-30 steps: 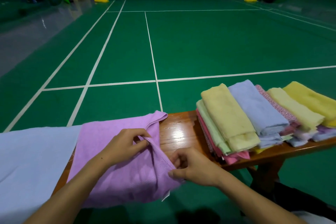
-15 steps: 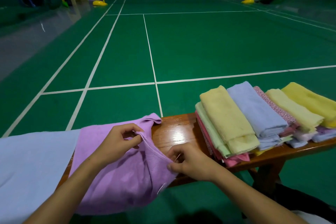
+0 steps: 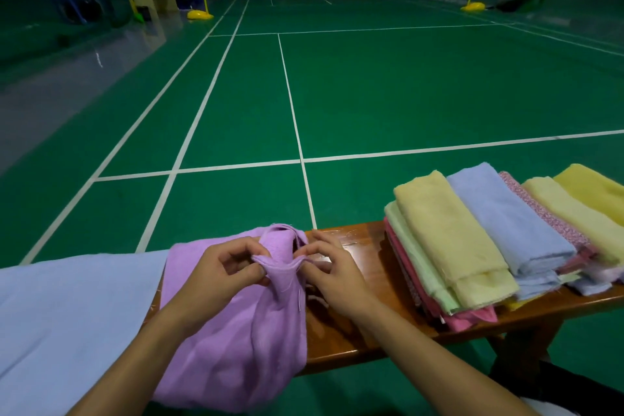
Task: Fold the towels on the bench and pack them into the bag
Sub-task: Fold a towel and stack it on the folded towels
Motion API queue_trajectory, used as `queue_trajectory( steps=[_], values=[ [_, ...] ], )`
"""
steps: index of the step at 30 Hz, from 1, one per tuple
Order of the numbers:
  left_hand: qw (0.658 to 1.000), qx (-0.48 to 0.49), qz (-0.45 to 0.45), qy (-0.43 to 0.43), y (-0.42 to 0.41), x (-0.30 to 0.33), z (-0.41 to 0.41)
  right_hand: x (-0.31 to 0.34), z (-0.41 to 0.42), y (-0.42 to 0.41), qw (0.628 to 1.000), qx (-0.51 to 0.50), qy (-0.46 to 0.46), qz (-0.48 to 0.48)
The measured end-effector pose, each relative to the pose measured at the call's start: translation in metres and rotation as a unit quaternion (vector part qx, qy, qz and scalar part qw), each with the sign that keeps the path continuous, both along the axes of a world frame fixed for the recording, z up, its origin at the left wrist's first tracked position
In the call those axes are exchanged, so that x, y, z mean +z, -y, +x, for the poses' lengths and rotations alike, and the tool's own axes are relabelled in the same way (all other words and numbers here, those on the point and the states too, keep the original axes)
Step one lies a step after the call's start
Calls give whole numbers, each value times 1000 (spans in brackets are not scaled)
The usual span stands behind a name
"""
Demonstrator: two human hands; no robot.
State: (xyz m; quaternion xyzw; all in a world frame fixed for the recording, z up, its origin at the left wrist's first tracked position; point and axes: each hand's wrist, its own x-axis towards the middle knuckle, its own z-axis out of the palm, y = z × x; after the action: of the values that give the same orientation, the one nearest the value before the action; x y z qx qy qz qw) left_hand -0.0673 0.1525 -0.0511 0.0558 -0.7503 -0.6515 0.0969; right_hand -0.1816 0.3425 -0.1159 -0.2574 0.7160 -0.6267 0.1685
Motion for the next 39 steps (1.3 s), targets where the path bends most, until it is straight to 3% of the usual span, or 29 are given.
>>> queue_trajectory(
  steps=[3,9,14,18,22,27,30,33,37,39],
  values=[
    [1000,10,6,-3,7,2,4,4,2,13,998,10,36,-57],
    [1000,20,-14,-13,28,3,14,16,-1,18,996,-1,33,-83],
    [976,34,-216,-11,52,3,22,28,-19,1,999,28,-27,-32],
    [907,48,-416,-45,62,8,25,44,-34,-13,978,48,-187,82],
    [868,101,-479,-82,63,20,19,61,-32,-10,916,-11,-370,154],
    [890,196,-376,-167,45,56,11,110,-21,-10,886,-94,-435,130],
    [932,231,-223,-168,30,78,5,139,-14,-10,900,-128,-410,74],
    [952,226,-78,-189,19,96,2,162,-8,-14,925,-147,-350,18],
    [948,230,17,-221,9,125,8,189,1,-23,912,-173,-372,-8],
    [937,231,53,-256,5,143,14,205,9,-28,914,-164,-365,-66]
  ],
)
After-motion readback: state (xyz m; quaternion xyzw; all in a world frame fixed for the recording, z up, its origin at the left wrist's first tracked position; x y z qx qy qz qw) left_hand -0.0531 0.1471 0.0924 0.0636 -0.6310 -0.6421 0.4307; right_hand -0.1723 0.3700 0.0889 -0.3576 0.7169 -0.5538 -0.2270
